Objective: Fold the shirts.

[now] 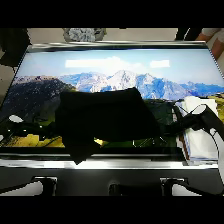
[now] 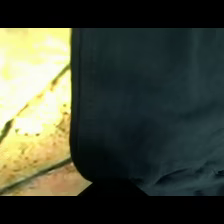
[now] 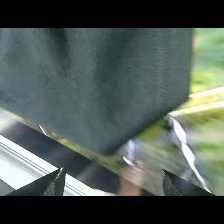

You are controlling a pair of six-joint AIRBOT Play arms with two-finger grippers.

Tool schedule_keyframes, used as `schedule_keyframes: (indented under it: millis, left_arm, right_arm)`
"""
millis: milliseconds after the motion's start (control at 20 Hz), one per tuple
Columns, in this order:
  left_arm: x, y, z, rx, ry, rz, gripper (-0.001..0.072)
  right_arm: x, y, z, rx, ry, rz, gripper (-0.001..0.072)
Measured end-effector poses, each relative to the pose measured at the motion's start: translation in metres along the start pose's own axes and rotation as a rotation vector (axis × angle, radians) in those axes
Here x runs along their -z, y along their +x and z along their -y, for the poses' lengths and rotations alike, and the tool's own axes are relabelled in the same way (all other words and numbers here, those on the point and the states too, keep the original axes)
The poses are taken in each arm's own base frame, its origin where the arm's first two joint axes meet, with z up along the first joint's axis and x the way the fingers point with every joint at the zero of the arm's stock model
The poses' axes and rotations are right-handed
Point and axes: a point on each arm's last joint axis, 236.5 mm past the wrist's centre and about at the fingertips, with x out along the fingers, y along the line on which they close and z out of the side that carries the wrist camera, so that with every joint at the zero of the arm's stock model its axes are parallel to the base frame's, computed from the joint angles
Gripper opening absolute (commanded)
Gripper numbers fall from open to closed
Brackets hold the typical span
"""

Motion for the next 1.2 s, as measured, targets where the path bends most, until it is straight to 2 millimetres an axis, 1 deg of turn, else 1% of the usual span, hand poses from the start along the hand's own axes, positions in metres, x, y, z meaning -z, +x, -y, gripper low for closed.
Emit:
schedule_keyframes:
  millis: [100, 150, 200, 250, 300, 350, 400, 450, 500, 550, 600, 650, 700, 750, 800, 850, 900, 950, 1000, 1050, 1100, 1150, 1200]
  left_arm:
    - [-0.004, -0.001, 0.0, -0.006, 0.009, 0.022, 0.0029]
    - [-0.007, -0.002, 0.0, -0.01, 0.013, 0.034, 0.0029]
    - [-0.009, -0.003, 0.0, -0.015, 0.018, 0.046, 0.0029]
    - [-0.01, -0.005, -0.001, -0.02, 0.022, 0.055, 0.0029]
    - [-0.012, -0.007, -0.001, -0.027, 0.03, 0.063, 0.0028]
    - [-0.015, -0.009, -0.001, -0.034, 0.039, 0.073, 0.0026]
    - [-0.022, -0.015, -0.001, -0.047, 0.056, 0.089, 0.0026]
    - [-0.028, -0.023, 0.005, -0.039, 0.07, 0.103, 0.0025]
    - [-0.039, -0.038, 0.017, -0.028, 0.098, 0.14, 0.0025]
    - [-0.05, -0.058, 0.033, -0.018, 0.138, 0.178, 0.0024]
    - [-0.065, -0.084, 0.051, -0.011, 0.182, 0.241, 0.0025]
    - [-0.083, -0.119, 0.074, -0.005, 0.234, 0.337, 0.0025]
    - [-0.096, -0.164, 0.105, 0.003, 0.305, 0.447, 0.0026]
    - [-0.104, -0.212, 0.139, 0.019, 0.371, 0.562, 0.0026]
    - [-0.104, -0.271, 0.178, 0.031, 0.456, 0.703, 0.0026]
    - [-0.095, -0.329, 0.214, 0.047, 0.525, 0.841, 0.0026]
    - [-0.074, -0.389, 0.252, 0.069, 0.603, 0.991, 0.0026]
    - [-0.047, -0.437, 0.28, 0.089, 0.663, 1.113, 0.0026]
    - [-0.014, -0.477, 0.302, 0.11, 0.707, 1.224, 0.0026]
    - [0.015, -0.506, 0.316, 0.133, 0.732, 1.312, 0.0026]
    - [0.046, -0.528, 0.327, 0.157, 0.753, 1.382, 0.0026]
    - [0.071, -0.539, 0.332, 0.175, 0.767, 1.424, 0.0026]
    - [0.094, -0.546, 0.334, 0.189, 0.777, 1.458, 0.0026]
  right_arm:
    - [-0.006, 0.011, -0.003, -0.033, 0.03, 0.047, 0.0657]
    - [-0.009, 0.015, -0.005, -0.047, 0.048, 0.073, 0.0563]
    - [-0.016, 0.018, -0.003, -0.046, 0.066, 0.109, 0.044]
    - [-0.022, 0.019, 0.002, -0.034, 0.082, 0.139, 0.0208]
    - [-0.026, 0.021, 0.007, -0.015, 0.099, 0.16, 0.0042]
    - [-0.03, 0.022, 0.01, -0.007, 0.119, 0.18, 0.0042]
    - [-0.033, 0.02, 0.009, -0.012, 0.127, 0.195, 0.0041]
    - [-0.037, 0.016, 0.008, -0.013, 0.119, 0.203, 0.0041]
    - [-0.043, 0.007, 0.003, -0.012, 0.082, 0.219, 0.004]
    - [-0.052, -0.008, -0.004, -0.005, 0.026, 0.245, 0.004]
    - [-0.066, -0.033, -0.012, 0.021, -0.054, 0.289, 0.0041]
    - [-0.082, -0.065, -0.023, 0.061, -0.141, 0.355, 0.0041]
    - [-0.102, -0.109, -0.039, 0.123, -0.246, 0.451, 0.0041]
    - [-0.118, -0.159, -0.059, 0.201, -0.345, 0.56, 0.0041]
    - [-0.129, -0.219, -0.084, 0.307, -0.446, 0.692, 0.0041]
    - [-0.131, -0.28, -0.112, 0.418, -0.532, 0.829, 0.0041]
    - [-0.123, -0.343, -0.145, 0.542, -0.609, 0.974, 0.0041]
    - [-0.103, -0.4, -0.177, 0.666, -0.667, 1.107, 0.0041]
    - [-0.078, -0.443, -0.205, 0.76, -0.702, 1.213, 0.0041]
    - [-0.048, -0.476, -0.231, 0.837, -0.722, 1.307, 0.0041]
    - [-0.021, -0.497, -0.25, 0.895, -0.73, 1.368, 0.0041]
    - [0.004, -0.512, -0.263, 0.941, -0.731, 1.413, 0.0041]
    - [0.025, -0.519, -0.272, 0.982, -0.727, 1.434, 0.0041]
